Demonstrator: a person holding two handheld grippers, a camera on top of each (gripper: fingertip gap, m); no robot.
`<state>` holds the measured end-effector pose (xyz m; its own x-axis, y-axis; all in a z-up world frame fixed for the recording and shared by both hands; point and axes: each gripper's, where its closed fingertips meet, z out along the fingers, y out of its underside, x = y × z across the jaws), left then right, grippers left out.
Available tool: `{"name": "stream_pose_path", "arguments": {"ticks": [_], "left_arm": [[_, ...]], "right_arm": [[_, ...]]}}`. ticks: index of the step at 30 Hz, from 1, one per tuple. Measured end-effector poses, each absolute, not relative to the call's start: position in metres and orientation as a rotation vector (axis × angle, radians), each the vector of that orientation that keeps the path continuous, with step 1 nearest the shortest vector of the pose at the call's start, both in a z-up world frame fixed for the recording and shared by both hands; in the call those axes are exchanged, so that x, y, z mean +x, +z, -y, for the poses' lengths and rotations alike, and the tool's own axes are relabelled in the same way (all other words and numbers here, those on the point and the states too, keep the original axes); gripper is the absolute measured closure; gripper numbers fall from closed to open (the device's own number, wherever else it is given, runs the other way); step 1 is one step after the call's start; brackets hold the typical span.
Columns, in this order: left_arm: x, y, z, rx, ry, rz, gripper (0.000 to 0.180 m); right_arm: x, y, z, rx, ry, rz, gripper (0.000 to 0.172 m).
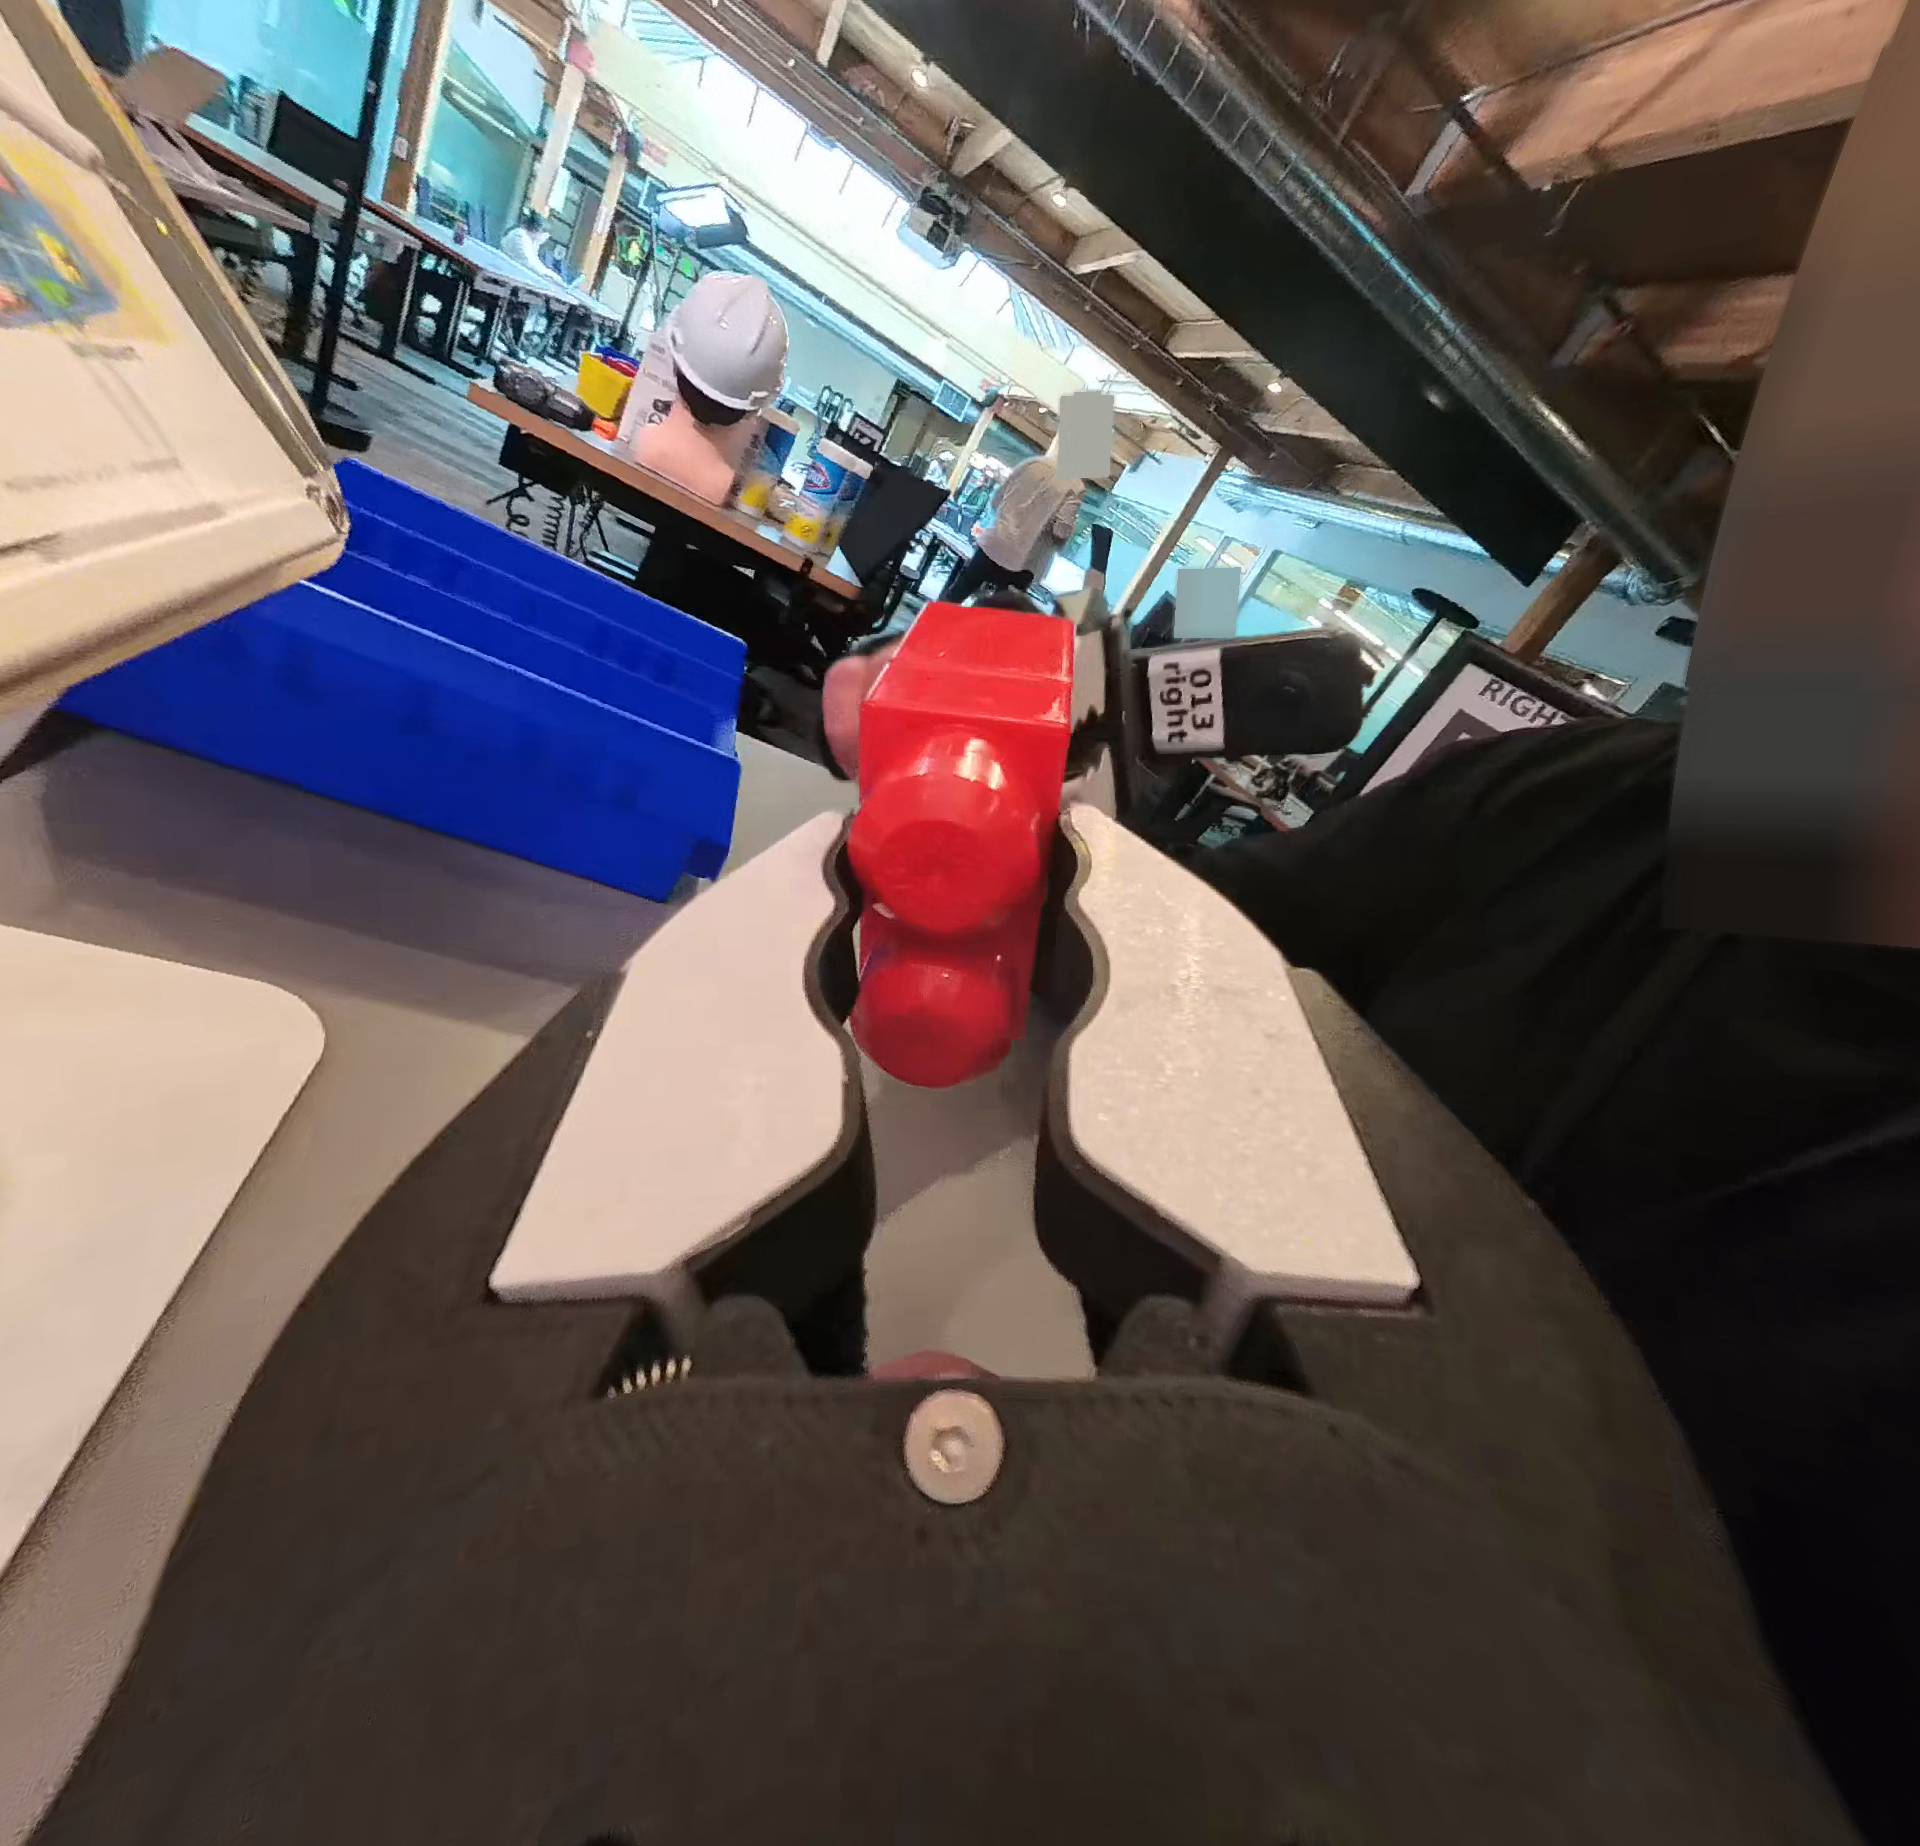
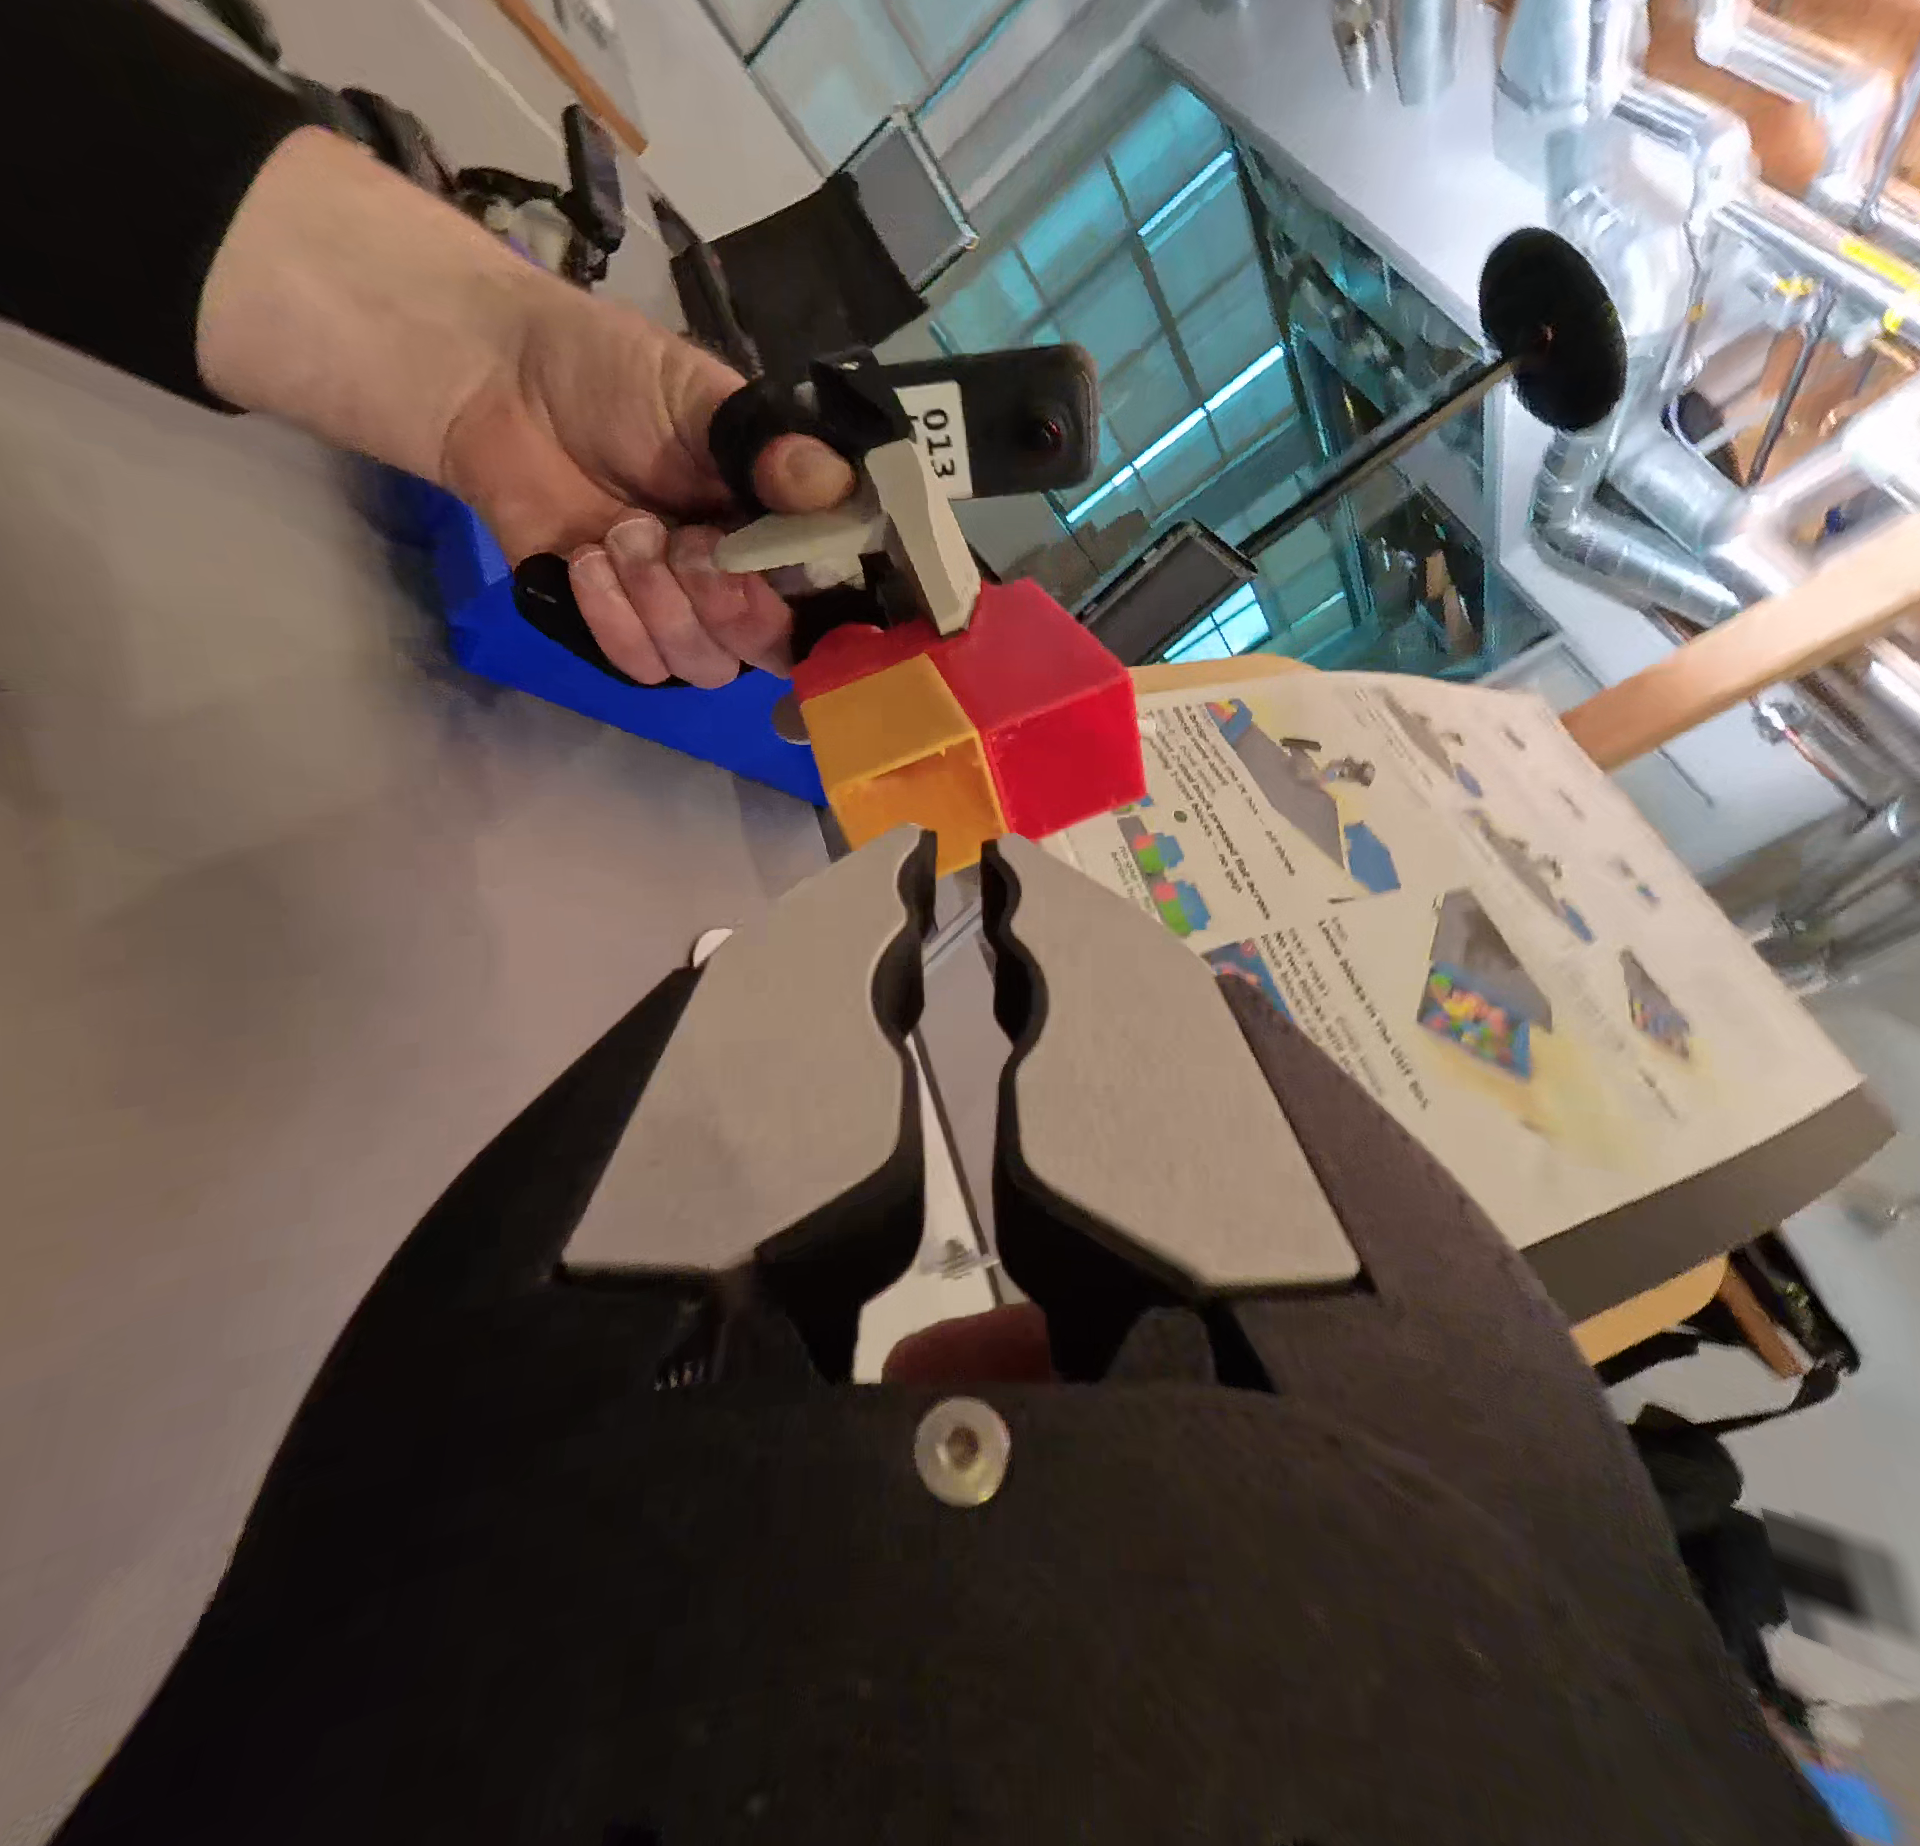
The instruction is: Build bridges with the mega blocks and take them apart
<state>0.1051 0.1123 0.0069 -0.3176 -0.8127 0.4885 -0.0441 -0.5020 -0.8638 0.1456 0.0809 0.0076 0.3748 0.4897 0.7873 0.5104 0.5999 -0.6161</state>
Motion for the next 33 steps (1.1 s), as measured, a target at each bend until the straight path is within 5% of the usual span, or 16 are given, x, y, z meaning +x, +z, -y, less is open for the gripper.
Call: {"name": "stream_pose_path", "arguments": {"ticks": [10,22,25,33], "left_arm": [[0.117,0.000,-0.097,-1.428,-1.973,-1.164,0.147],[0.122,0.016,-0.079,-1.325,-2.102,-1.169,0.147],[0.121,0.020,-0.070,-1.308,-2.083,-1.223,0.129],[0.126,0.021,-0.064,-1.290,-2.177,-1.204,0.146]], "right_arm": [[0.135,0.001,-0.084,-0.923,-0.017,1.429,0.153],[0.128,0.012,-0.075,-0.905,-0.014,1.435,0.169],[0.131,0.021,-0.073,-0.892,-0.022,1.420,0.169],[0.132,0.023,-0.065,-0.860,-0.042,1.463,0.170]]}}
